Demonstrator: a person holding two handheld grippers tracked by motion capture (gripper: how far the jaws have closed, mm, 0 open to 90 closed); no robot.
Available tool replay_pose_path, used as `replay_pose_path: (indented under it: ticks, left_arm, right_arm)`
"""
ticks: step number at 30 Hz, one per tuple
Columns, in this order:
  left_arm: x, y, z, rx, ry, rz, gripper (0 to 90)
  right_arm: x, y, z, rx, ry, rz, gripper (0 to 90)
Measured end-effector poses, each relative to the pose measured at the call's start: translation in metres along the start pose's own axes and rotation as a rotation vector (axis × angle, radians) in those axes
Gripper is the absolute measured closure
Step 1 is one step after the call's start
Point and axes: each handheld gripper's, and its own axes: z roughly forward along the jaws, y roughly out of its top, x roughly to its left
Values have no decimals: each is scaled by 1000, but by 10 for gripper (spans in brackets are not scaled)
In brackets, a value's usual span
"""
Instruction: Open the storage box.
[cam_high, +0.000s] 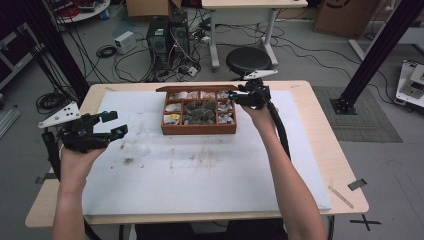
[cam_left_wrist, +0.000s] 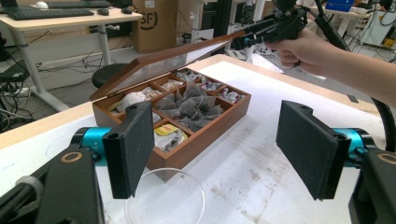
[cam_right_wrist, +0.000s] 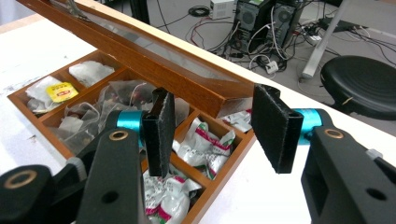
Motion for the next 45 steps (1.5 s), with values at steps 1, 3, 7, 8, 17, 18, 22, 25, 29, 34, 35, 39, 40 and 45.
replay_pose_path:
  ticks: [1, 3, 7, 8, 17, 18, 22, 25, 29, 34, 35, 39, 40, 45]
  left_arm:
    - [0, 0, 0, 0, 0, 0, 278]
    - [1, 0, -1, 0, -1, -1, 278]
    - [1, 0, -2, -2, -2, -3, 278]
    - [1, 0, -2, -2, -3, -2, 278]
    - [1, 0, -3, -5, -6, -4, 278]
    - [1, 0, -3, -4, -7, -3, 278]
    - [1, 0, -3, -4, -6, -6, 278]
    - [1, 0, -3, -4, -7, -6, 278]
    - [1, 0, -3, -2, -10, -3, 278]
    - [1, -1, -2, -2, -11, -5, 278]
    - [1, -1, -2, -2, -11, -7, 278]
    - [1, -1, -2, -2, -12, -6, 278]
    - [1, -1, -3, -4, -13, -6, 278]
    - [2, -1, -2, -3, -18, -9, 279]
  right_arm:
    - [0, 2, 0, -1, -3, -1, 513]
    - [0, 5, 1, -4, -1, 1, 511]
    - [-2, 11, 1, -9, -3, 7, 511]
    - [-3, 13, 1, -7, -4, 9, 511]
    - [-10, 23, 3, -17, 7, 42, 512]
    - [-11, 26, 4, -18, 6, 38, 513]
    - [-13, 31, 4, -15, 1, 40, 514]
    - [-14, 33, 5, -19, -2, 40, 514]
    - [-16, 37, 7, -21, 0, 50, 514]
    - [-18, 43, 8, -14, -7, 42, 514]
    - [-18, 44, 8, -13, -10, 40, 513]
    - [-19, 48, 10, -20, -16, 36, 512]
    - [-20, 49, 10, -18, -18, 38, 511]
    - [-23, 55, 13, -22, -17, 42, 509]
